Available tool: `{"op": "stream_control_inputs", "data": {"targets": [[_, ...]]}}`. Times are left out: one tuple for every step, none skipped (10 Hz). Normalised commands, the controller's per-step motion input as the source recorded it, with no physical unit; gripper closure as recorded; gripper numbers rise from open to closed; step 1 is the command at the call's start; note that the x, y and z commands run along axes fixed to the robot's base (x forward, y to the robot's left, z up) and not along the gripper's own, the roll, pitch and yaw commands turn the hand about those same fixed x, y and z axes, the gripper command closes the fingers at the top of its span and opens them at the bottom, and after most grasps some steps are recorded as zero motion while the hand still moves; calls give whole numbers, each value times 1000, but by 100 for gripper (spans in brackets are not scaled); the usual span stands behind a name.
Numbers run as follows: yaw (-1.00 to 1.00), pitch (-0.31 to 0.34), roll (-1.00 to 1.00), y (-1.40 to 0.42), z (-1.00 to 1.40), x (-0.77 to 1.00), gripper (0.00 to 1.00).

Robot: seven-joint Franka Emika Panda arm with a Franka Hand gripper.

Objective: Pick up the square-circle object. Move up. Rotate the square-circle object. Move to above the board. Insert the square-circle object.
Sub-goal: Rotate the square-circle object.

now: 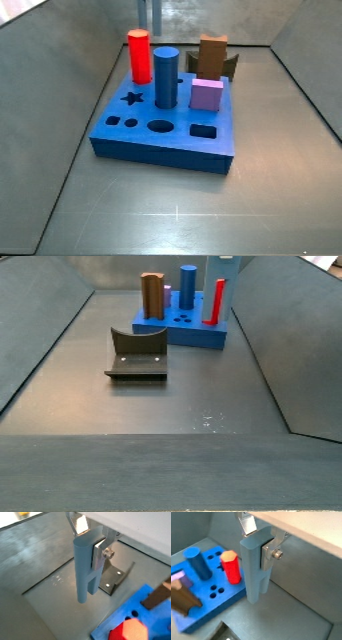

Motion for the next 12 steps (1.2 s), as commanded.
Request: {"op": "stream_control_inputs", "data": {"targets": [[-1000, 27, 0, 6, 5, 1, 100], [-1000, 30, 1, 6, 5, 1, 100], [-1000, 33, 1, 7, 5, 1, 100], [-1000, 38, 1, 7, 5, 2, 100], [-1000, 16, 0, 0, 0, 0, 100], [-1000, 17, 0, 0, 0, 0, 100], [-1000, 18, 0, 2, 1, 1, 100], [-1000, 20, 0, 5, 2, 1, 100], [-1000, 21, 0, 6, 2, 1, 100], [-1000, 23, 0, 7, 2, 1, 100], [-1000, 24, 0, 7, 2, 1, 100], [-1000, 27, 0, 8, 2, 1, 100]]}}
